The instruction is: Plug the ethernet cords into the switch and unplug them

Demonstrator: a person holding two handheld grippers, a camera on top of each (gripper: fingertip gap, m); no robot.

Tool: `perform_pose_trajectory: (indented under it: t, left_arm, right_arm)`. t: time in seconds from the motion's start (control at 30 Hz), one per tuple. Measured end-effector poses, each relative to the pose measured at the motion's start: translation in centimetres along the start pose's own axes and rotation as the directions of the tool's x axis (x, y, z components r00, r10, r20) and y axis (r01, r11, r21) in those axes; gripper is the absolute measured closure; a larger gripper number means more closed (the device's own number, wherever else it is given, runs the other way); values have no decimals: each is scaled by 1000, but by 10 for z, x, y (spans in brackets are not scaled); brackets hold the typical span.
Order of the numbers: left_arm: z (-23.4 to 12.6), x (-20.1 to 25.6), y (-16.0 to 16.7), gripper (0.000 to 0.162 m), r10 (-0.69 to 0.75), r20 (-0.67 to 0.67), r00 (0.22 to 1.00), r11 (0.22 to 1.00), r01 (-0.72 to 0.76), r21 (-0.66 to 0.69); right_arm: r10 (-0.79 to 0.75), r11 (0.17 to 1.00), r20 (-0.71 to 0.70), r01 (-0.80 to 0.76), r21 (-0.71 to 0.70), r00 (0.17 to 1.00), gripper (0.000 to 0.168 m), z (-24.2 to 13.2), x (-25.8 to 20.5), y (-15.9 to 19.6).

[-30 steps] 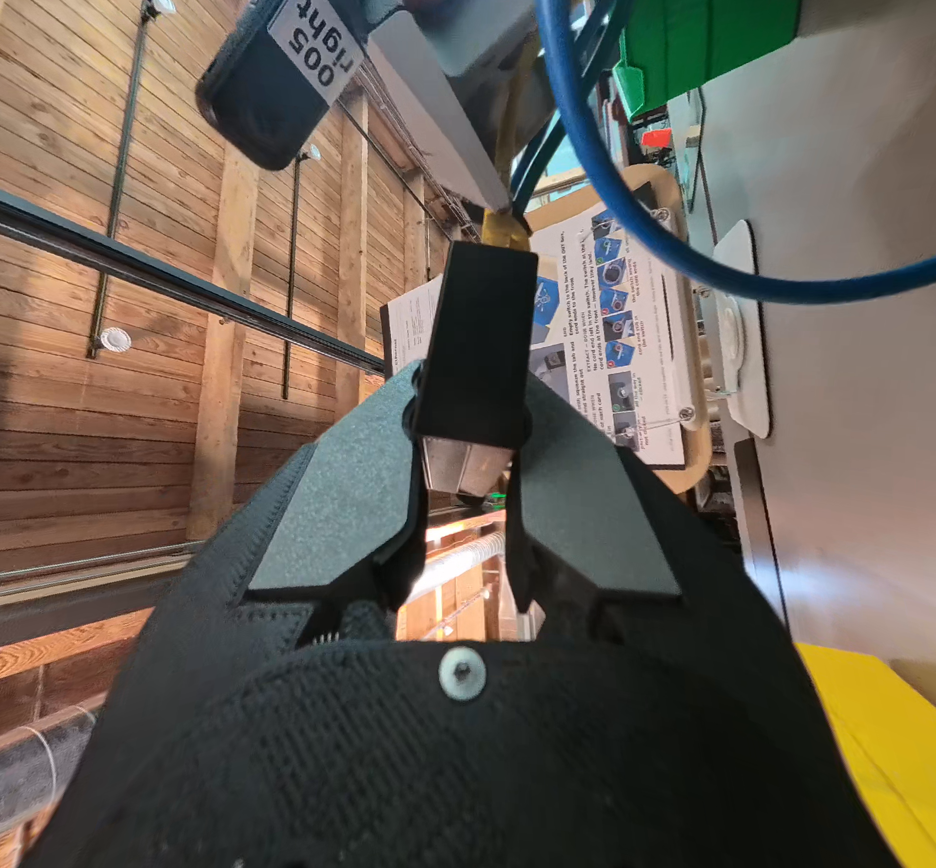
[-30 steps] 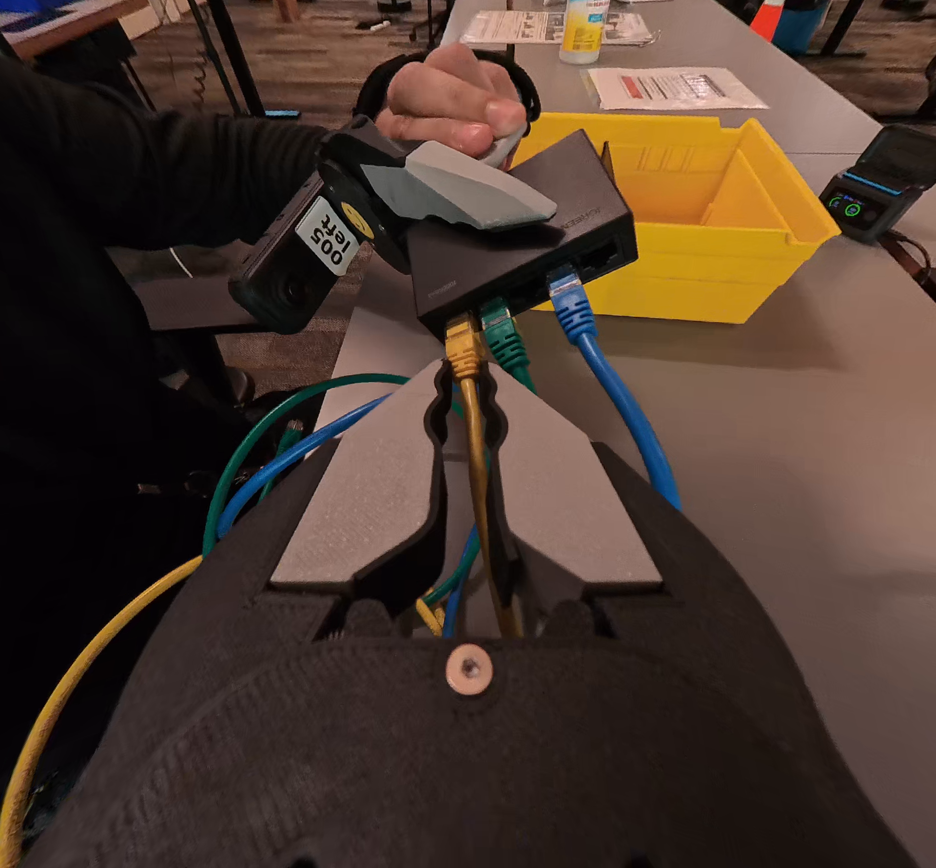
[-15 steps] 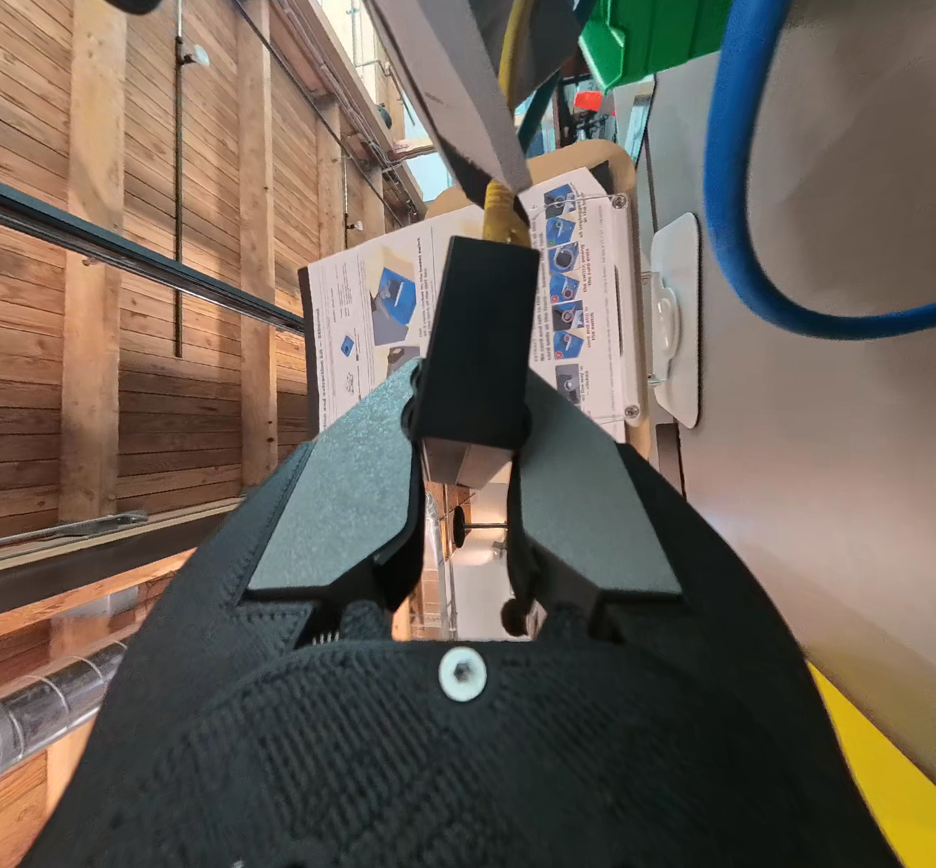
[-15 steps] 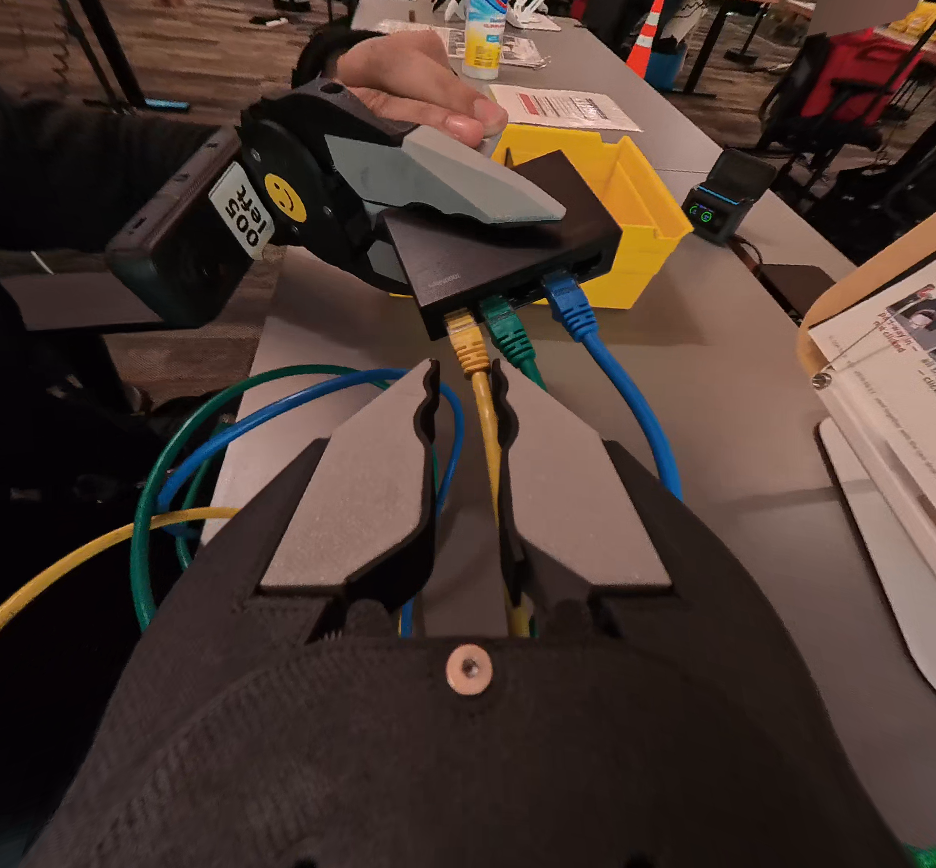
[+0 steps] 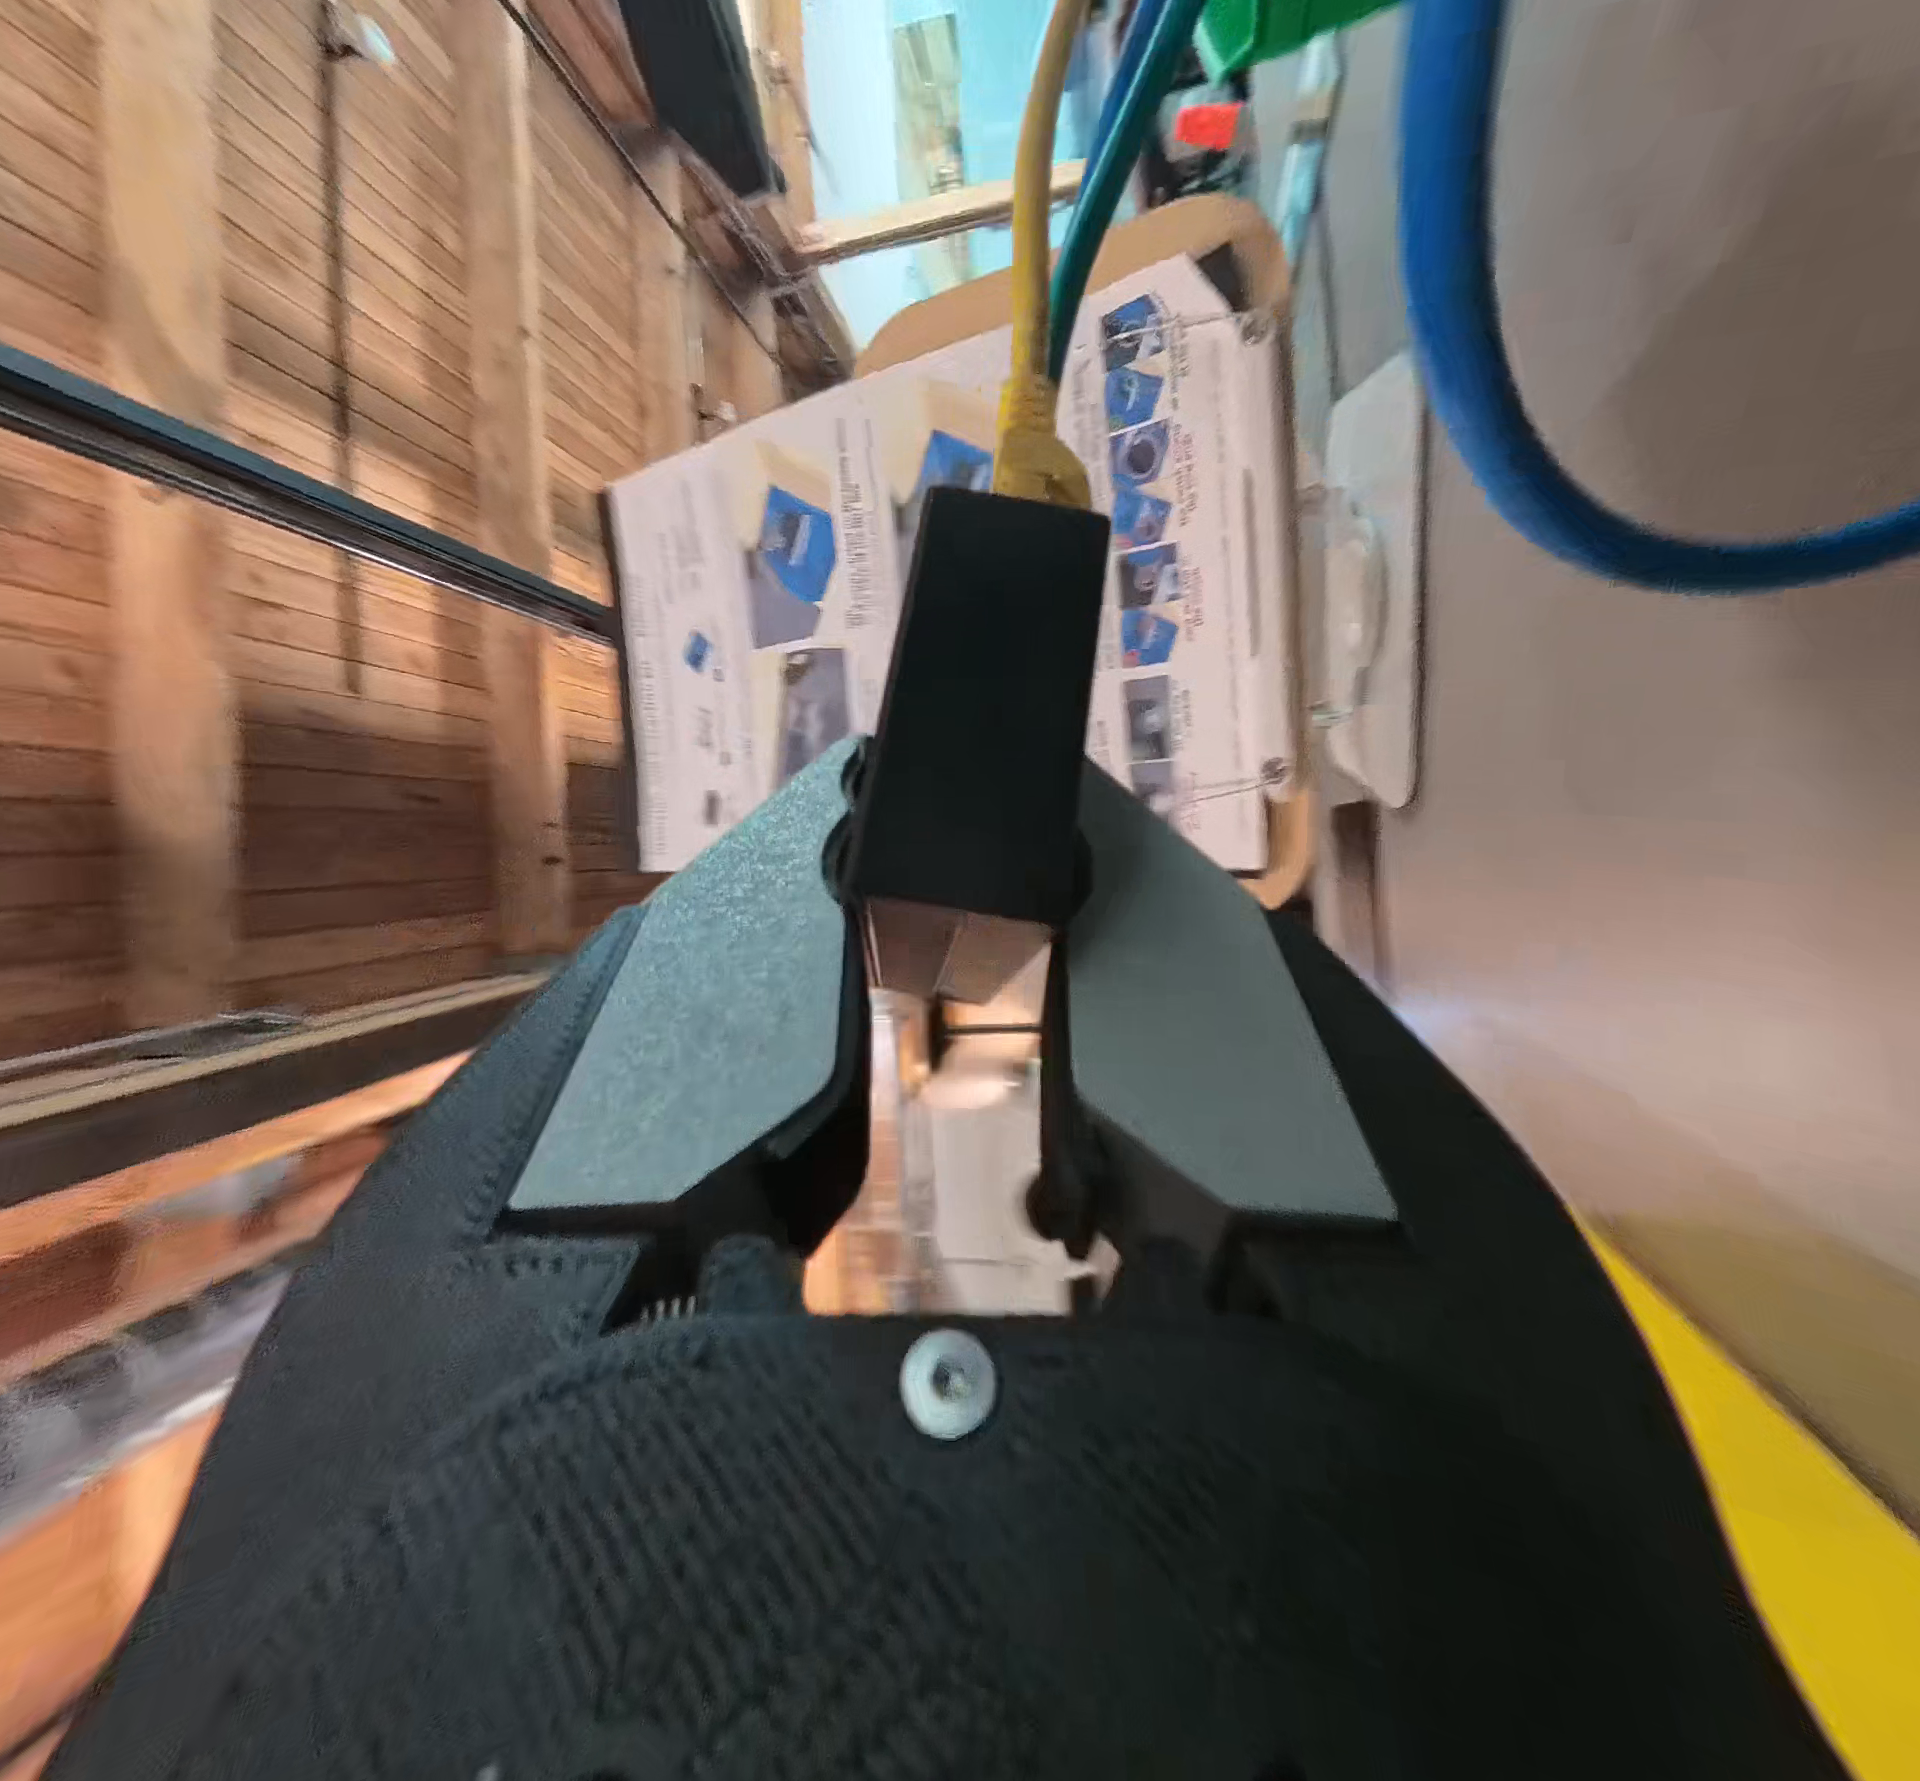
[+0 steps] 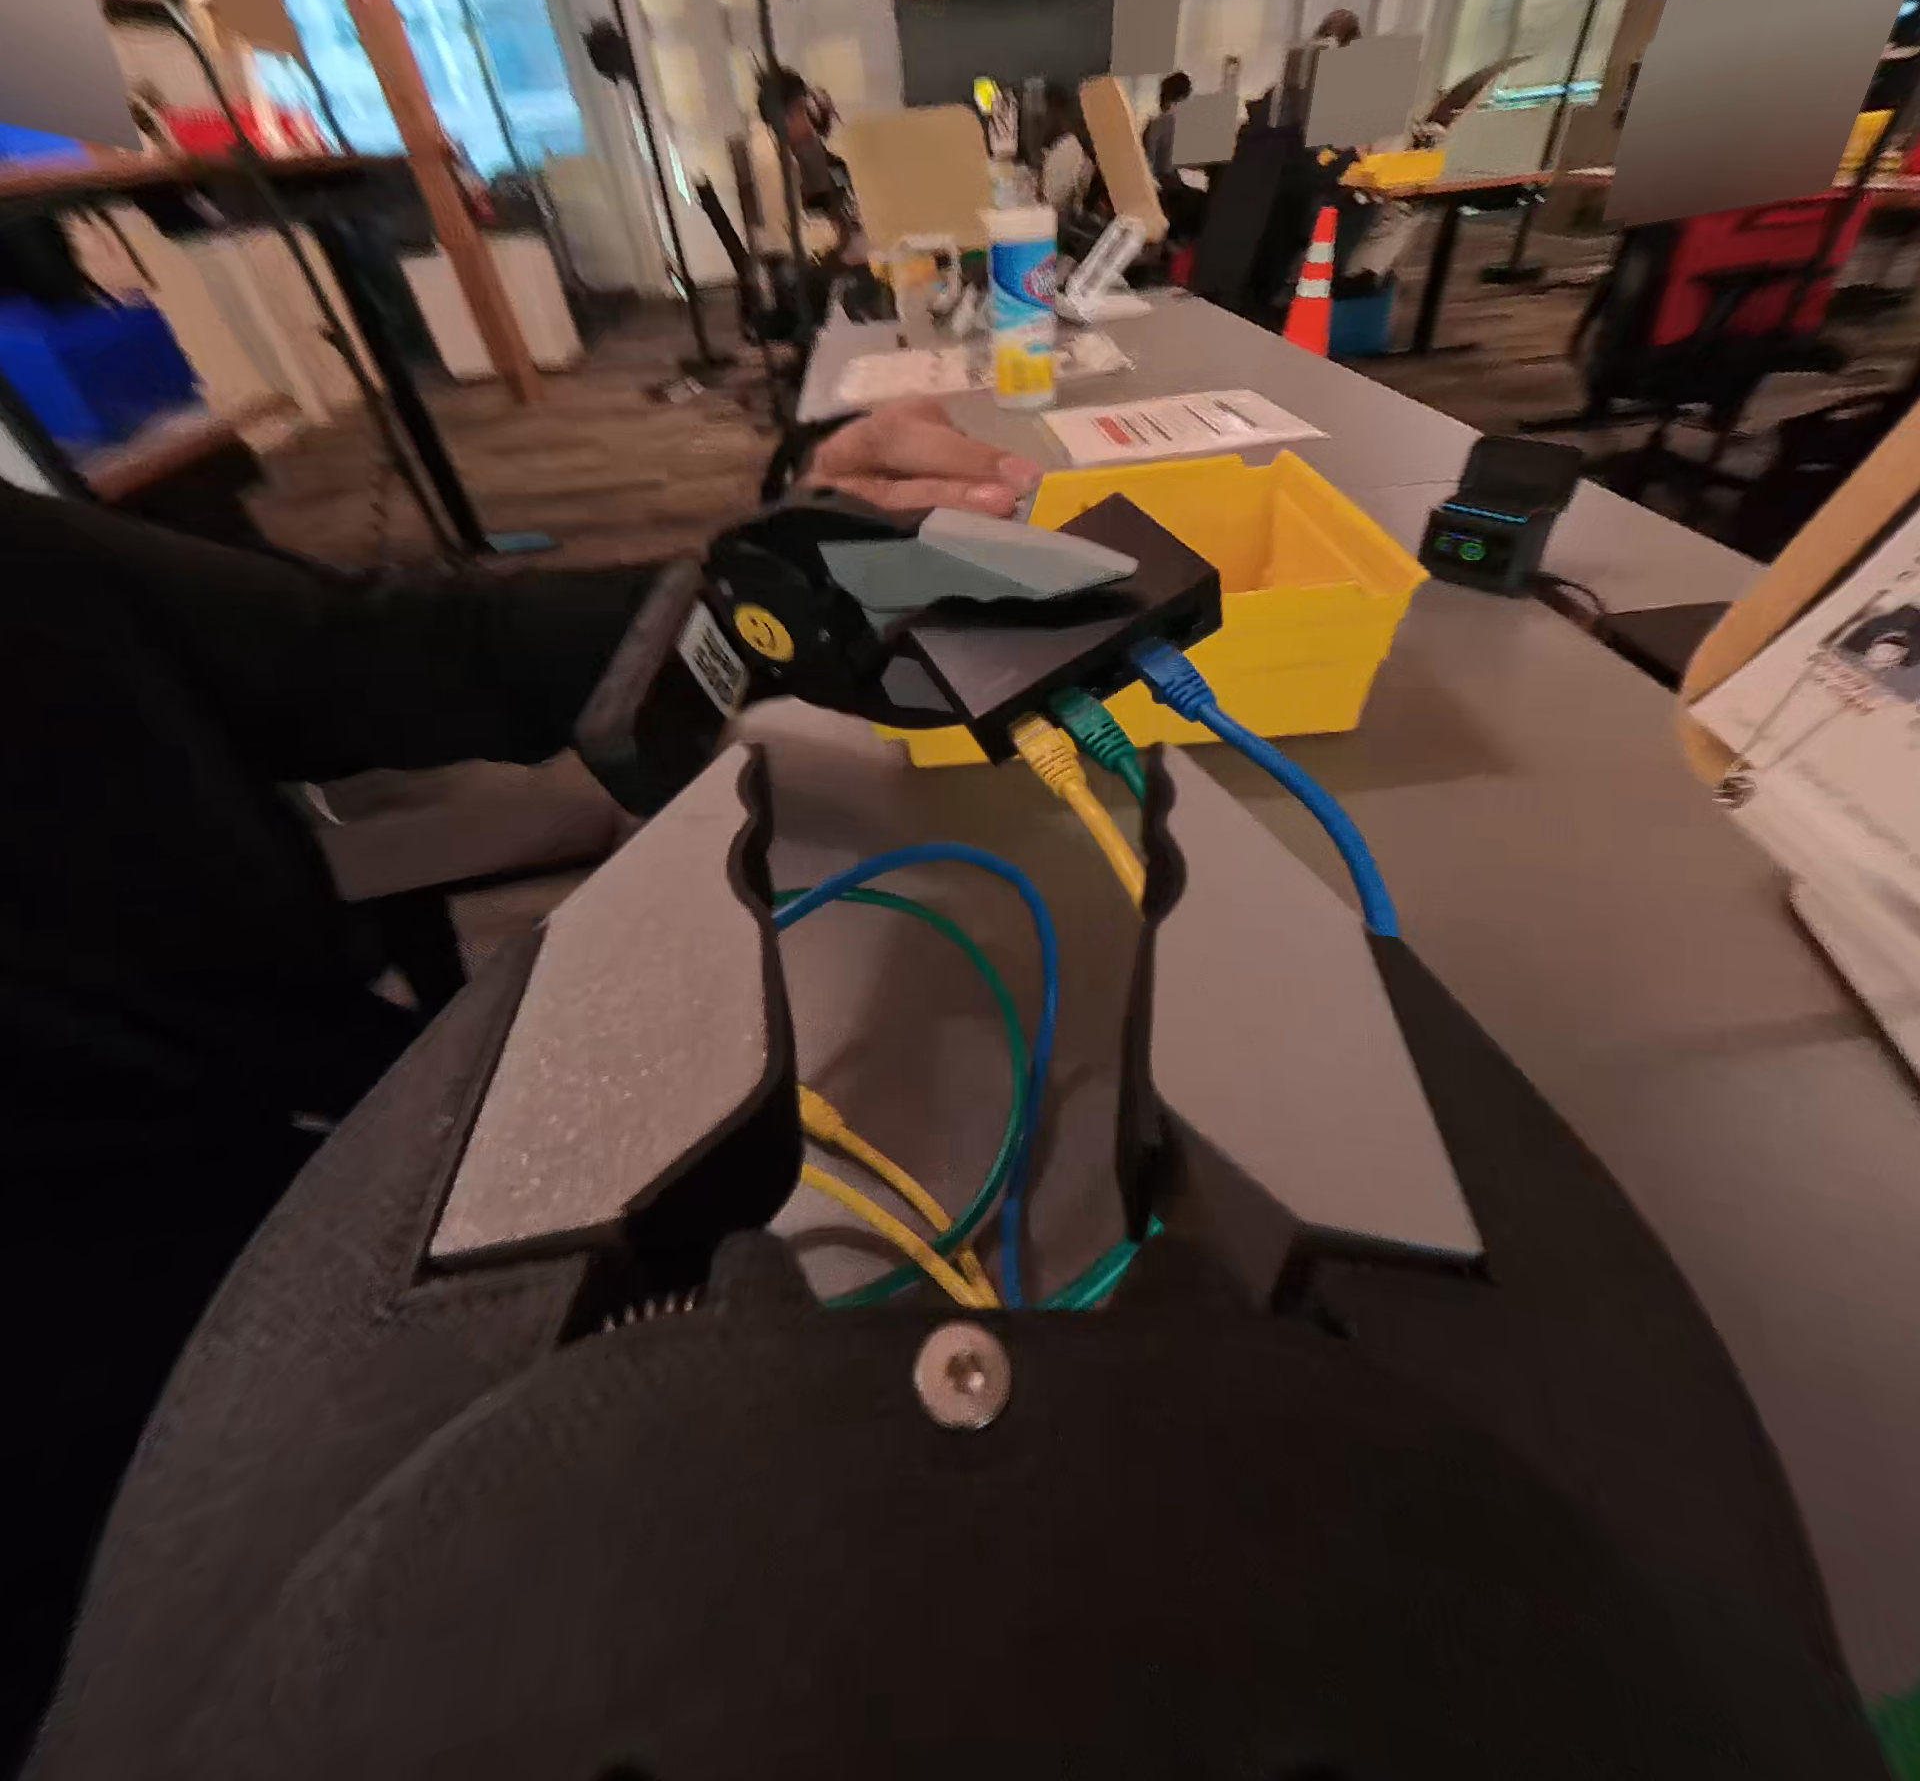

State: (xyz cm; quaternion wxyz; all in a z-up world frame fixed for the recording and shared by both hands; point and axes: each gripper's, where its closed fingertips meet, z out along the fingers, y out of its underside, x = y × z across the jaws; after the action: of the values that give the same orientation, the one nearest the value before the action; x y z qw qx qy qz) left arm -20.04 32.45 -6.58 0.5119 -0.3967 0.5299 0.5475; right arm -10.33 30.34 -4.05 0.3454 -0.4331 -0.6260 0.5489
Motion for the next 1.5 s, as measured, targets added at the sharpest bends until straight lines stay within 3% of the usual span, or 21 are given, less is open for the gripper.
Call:
perform_pose_trajectory:
  t: [0.07, 0.13, 0.23, 0.33, 0.37, 0.43, 0.47, 0.53, 0.67, 0.73, 0.77, 0.8, 0.83, 0.9, 1.0, 1.17, 1.5]
  left_arm:
    - [7, 6, -4, 132, -139, -119, 983, 990, 137, -25]
    - [12, 13, -9, 131, -305, -244, 921, 952, 297, -68]
    - [11, 19, -17, 131, -495, -369, 786, 866, 481, -138]
    - [4, 22, -29, 130, -560, -434, 705, 818, 554, -154]
    - [3, 21, -32, 131, -569, -440, 695, 809, 569, -149]
    - [-1, 24, -36, 131, -578, -457, 676, 801, 578, -158]
    - [-2, 27, -36, 131, -586, -462, 666, 796, 581, -173]
    - [-3, 30, -32, 131, -607, -451, 654, 783, 591, -196]
    - [-10, 30, -31, 125, -724, -457, 518, 665, 699, -261]
    - [-15, 22, -12, 123, -843, -370, 392, 519, 773, -364]
    - [-21, 13, -7, 122, -895, -346, 281, 406, 834, -373]
    - [-27, 4, 0, 120, -926, -331, 184, 307, 876, -373]
    - [-34, -3, 13, 120, -945, -294, 141, 249, 894, -373]
    - [-48, -15, 37, 120, -968, -208, 139, 205, 918, -340]
    - [-71, -36, 45, 120, -980, -164, 110, 148, 959, -243]
    - [-100, -43, 51, 127, -985, -109, 130, 149, 971, -185]
    - [-124, -60, 81, 136, -993, -32, 112, 115, 987, -113]
  right_arm:
    - [-146, 985, -109, 134, -109, 983, 93, 16, -1, 5]
    - [-313, 937, -191, 269, -223, 930, 99, 30, -1, 10]
    - [-546, 808, -246, 426, -408, 801, 113, 44, 8, 19]
    - [-709, 664, -236, 515, -543, 664, 103, 54, 17, 25]
    - [-748, 619, -210, 546, -564, 630, 107, 58, 15, 28]
    - [-808, 542, -164, 602, -586, 566, 138, 65, 12, 30]
    - [-827, 512, -148, 616, -598, 543, 145, 66, 13, 30]
    - [-830, 496, -128, 613, -614, 543, 145, 70, 15, 32]
    - [-796, 518, -115, 572, -636, 594, 145, 72, 17, 33]
    - [-786, 533, -152, 531, -658, 599, 145, 63, 22, 24]
    - [-774, 554, -178, 515, -654, 608, 145, 57, 23, 17]
    - [-764, 576, -214, 495, -650, 609, 146, 50, 25, 7]
    - [-762, 589, -255, 475, -653, 595, 146, 40, 30, -5]
    - [-753, 619, -334, 441, -650, 566, 146, 19, 38, -35]
    - [-744, 651, -438, 402, -644, 504, 146, -11, 48, -93]
    - [-747, 664, -570, 352, -659, 342, 145, -57, 63, -209]
    - [-765, 615, -638, 194, -764, -90, 146, -150, 95, -400]
